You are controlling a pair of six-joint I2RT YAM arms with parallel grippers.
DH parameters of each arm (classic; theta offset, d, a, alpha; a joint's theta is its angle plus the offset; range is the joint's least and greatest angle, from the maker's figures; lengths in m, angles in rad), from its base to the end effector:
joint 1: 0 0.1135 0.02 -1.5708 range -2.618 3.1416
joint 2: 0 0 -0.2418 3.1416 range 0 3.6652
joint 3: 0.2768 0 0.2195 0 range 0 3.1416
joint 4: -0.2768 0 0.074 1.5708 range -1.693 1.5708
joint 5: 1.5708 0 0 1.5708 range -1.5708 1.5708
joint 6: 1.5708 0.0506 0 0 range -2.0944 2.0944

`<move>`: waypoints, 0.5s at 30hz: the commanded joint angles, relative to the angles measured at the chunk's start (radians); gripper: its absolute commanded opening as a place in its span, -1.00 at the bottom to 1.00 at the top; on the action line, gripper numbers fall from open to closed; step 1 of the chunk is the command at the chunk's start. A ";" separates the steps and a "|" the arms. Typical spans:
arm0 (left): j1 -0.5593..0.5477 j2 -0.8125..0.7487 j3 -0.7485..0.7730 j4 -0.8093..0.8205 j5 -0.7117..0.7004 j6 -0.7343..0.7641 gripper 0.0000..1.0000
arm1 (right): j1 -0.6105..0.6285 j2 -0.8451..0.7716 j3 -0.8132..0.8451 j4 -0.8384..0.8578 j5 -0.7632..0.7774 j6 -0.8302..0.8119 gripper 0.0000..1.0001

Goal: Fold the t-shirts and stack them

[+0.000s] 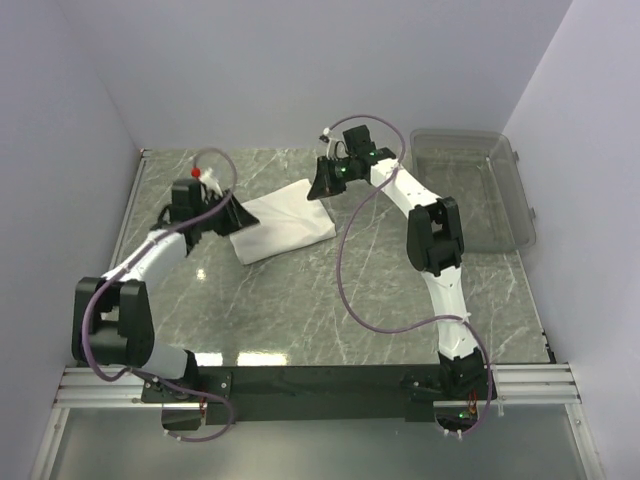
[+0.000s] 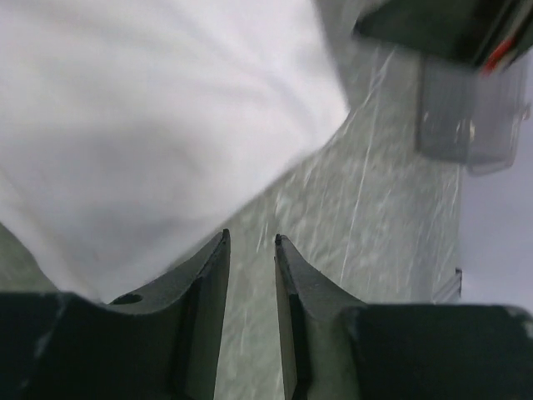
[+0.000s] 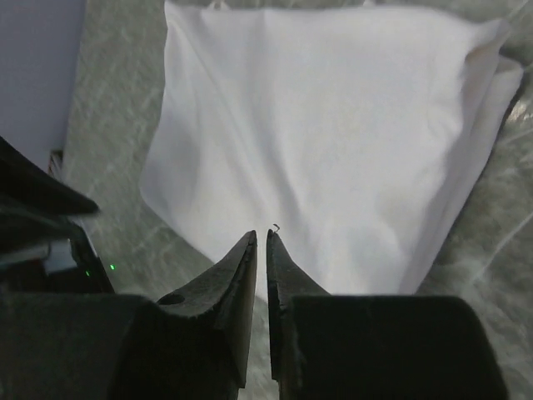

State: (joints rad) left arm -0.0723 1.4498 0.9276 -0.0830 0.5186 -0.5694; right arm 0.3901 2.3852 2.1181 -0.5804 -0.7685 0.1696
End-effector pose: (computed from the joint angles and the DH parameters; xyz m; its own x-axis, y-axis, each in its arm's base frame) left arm 0.2981 -0.0467 0.2331 -0.7309 -0.4165 -0.5406 0.0893 0.7269 -0.6809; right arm 0.4383 0.2183 0.1988 -0.8013 -0.1983 -0.5644 -0.5718 0.5311 0.6253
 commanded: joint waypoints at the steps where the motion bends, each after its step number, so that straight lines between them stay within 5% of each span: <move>1: -0.027 0.011 -0.105 0.127 0.060 -0.122 -0.33 | 0.013 0.072 0.034 0.158 0.020 0.269 -0.66; 15: -0.046 0.221 -0.147 0.101 -0.008 -0.095 -0.36 | 0.024 0.204 0.111 0.205 0.345 0.523 -0.60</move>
State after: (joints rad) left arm -0.1165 1.6444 0.7990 0.0189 0.5320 -0.6743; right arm 0.4126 2.5870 2.1845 -0.3973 -0.5522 0.6132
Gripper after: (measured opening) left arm 0.321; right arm 0.197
